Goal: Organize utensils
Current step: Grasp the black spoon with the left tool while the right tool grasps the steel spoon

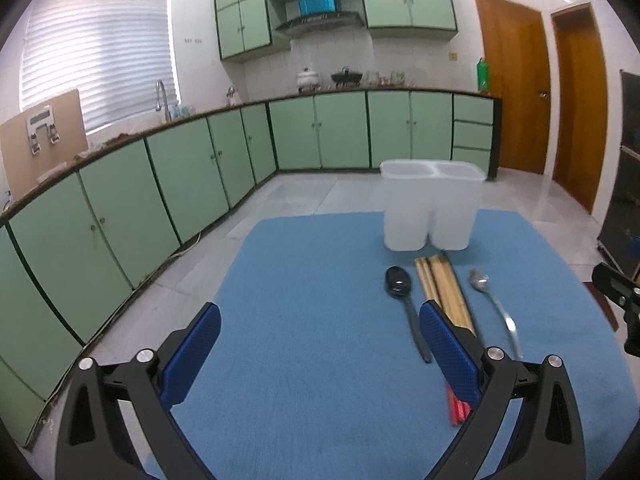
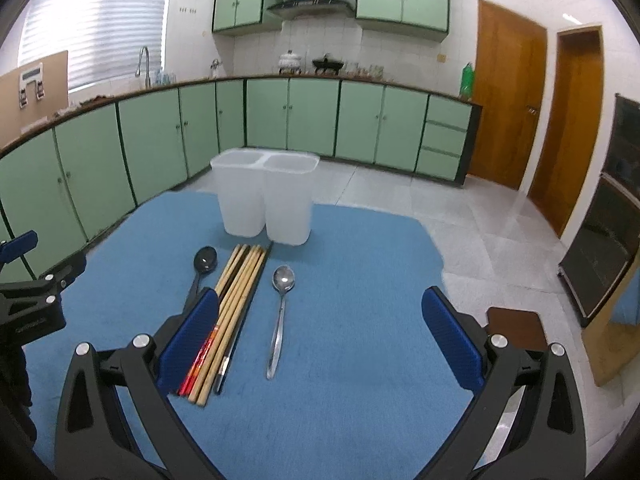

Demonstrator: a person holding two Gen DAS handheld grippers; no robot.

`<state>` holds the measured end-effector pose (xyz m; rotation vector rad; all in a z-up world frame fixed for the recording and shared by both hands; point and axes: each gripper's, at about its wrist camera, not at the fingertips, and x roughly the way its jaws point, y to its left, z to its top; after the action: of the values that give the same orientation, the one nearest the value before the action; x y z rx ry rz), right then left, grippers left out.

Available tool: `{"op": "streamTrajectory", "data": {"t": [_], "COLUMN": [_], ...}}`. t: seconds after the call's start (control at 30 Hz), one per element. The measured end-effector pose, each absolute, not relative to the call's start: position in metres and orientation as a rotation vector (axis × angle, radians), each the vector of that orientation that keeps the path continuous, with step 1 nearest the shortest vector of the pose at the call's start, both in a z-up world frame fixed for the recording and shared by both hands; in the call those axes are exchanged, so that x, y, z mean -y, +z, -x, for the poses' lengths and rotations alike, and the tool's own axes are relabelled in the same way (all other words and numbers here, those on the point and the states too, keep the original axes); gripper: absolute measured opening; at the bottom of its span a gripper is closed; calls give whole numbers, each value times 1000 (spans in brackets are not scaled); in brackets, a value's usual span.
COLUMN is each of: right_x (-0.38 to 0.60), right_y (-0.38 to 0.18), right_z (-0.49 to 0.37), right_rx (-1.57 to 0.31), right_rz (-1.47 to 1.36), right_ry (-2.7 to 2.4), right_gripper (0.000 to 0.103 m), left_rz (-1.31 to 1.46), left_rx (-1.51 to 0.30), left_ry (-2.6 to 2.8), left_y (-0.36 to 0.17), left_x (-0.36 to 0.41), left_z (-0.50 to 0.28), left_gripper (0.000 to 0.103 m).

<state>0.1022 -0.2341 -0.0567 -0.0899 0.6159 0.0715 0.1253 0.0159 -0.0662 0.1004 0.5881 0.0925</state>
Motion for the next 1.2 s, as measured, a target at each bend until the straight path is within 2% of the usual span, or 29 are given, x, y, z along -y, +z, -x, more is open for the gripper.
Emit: {"op": "streamTrajectory", "data": {"t": [0.17, 0.27, 0.4, 0.43, 0.73, 0.9, 0.97, 1.2], "right_x": [227, 223, 220, 219, 206, 198, 197, 208], "right_y": [-82, -102, -126, -131, -147, -147, -148, -147], "right_z": [-144, -177, -208, -215, -245, -252, -253, -252], "right_rx": [-696, -780, -865, -885, -983, -983, -980, -975], "right_rz": [81, 54, 35, 34, 27, 41, 35, -20], "right_ry": [96, 125, 155, 161, 213, 200, 201, 224], "right_gripper": [95, 80, 68, 62, 39, 35, 28, 28], "left_rz": [-100, -99, -97, -94, -94, -93, -86, -58], "left_rx": [-650, -682, -726, -737, -790, -808, -821, -845], "left_ry": [110, 110, 110, 110, 93, 78, 73, 34], "left_y": [-87, -99, -114, -117, -132, -134, -137, -136], "left_x": [-18, -16, -17, -17, -11, -9, -8, 2], "left_z": [-163, -182, -205, -211, -238, -249, -253, -274], "left_gripper": [97, 97, 97, 97, 95, 95, 95, 95]}}
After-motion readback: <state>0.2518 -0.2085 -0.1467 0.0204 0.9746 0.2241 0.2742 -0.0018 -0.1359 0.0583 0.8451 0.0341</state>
